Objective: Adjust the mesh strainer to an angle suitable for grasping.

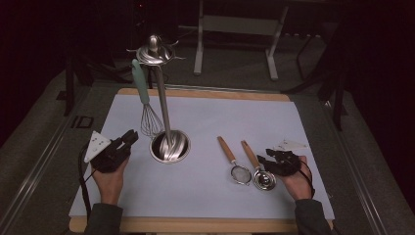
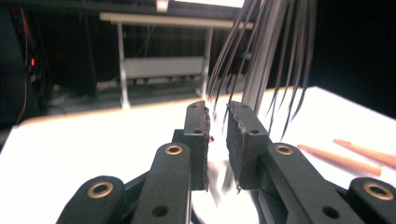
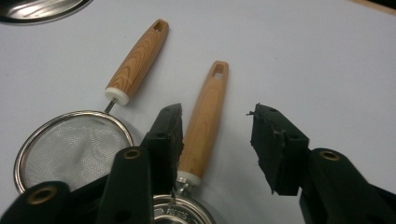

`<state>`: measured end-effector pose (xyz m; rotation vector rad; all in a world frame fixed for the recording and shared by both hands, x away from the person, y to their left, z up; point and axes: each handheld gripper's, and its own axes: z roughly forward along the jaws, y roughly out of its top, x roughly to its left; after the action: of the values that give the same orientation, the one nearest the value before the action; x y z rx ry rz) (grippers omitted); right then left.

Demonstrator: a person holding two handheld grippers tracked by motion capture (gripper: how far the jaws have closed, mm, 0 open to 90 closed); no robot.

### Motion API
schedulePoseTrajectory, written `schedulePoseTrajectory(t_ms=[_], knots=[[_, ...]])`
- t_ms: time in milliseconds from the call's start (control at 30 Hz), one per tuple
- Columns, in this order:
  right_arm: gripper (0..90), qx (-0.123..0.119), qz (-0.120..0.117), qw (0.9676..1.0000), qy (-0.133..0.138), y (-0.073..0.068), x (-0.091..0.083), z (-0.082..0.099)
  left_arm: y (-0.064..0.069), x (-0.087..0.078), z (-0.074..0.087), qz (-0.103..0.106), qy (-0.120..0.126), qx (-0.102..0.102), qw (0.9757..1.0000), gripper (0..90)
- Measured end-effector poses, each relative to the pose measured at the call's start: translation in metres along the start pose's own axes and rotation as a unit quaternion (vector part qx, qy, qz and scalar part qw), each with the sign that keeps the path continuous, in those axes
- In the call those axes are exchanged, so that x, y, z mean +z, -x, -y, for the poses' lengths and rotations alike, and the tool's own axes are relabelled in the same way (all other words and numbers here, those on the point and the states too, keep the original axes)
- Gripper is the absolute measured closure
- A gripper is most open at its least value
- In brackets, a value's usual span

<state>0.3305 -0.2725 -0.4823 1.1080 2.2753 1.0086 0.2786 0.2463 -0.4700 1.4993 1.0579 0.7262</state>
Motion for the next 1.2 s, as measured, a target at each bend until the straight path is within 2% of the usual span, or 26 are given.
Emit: schedulePoseTrajectory(t_ms=[33,100,133,300,333,433,567,667,833,1033,1200], knots=[[54.2,0.0,-0.001,1.0,-0.002,-0.001,0.001,0.0,-0.001,0.0,0.005,-0.002,-0.005,-0.005,1.0,78.0],[54.2,0.0,0.0,1.0,-0.005,-0.002,0.002,-0.001,-0.001,0.0,0.005,-0.002,-0.005,-0.005,1.0,77.6],[57.3,-0.004,0.001,0.9999,-0.011,-0.004,0.004,-0.001,-0.003,-0.001,0.021,-0.008,-0.022,-0.013,0.9996,76.9],[58.3,-0.009,0.0,0.9999,-0.014,-0.006,0.006,-0.002,-0.005,0.001,0.036,-0.015,-0.041,-0.019,0.9989,75.3],[58.4,-0.01,-0.001,0.9999,-0.013,-0.007,0.007,-0.002,-0.006,0.003,0.043,-0.018,-0.051,-0.022,0.9983,74.9],[59.4,-0.01,-0.001,0.9998,-0.017,-0.008,0.009,-0.002,-0.01,0.006,0.049,-0.022,-0.075,-0.03,0.9965,73.8],[62.5,-0.012,0.005,0.9995,-0.028,-0.009,0.01,-0.002,-0.014,0.008,0.053,-0.028,-0.09,-0.032,0.995,73.6],[63.5,-0.013,0.008,0.9993,-0.033,-0.011,0.011,-0.003,-0.018,0.008,0.063,-0.037,-0.108,-0.036,0.9928,73.6],[64.1,-0.013,0.007,0.9991,-0.04,-0.012,0.011,-0.005,-0.018,0.008,0.065,-0.041,-0.105,-0.039,0.9929,72.4],[62.6,-0.005,-0.003,0.999,-0.044,-0.014,0.015,-0.01,-0.012,0.013,0.067,-0.038,-0.128,-0.013,0.991,70.5],[61.4,-0.003,-0.018,0.9986,-0.05,-0.019,0.022,-0.019,-0.013,0.014,0.067,-0.038,-0.13,-0.019,0.9906,69.7]])
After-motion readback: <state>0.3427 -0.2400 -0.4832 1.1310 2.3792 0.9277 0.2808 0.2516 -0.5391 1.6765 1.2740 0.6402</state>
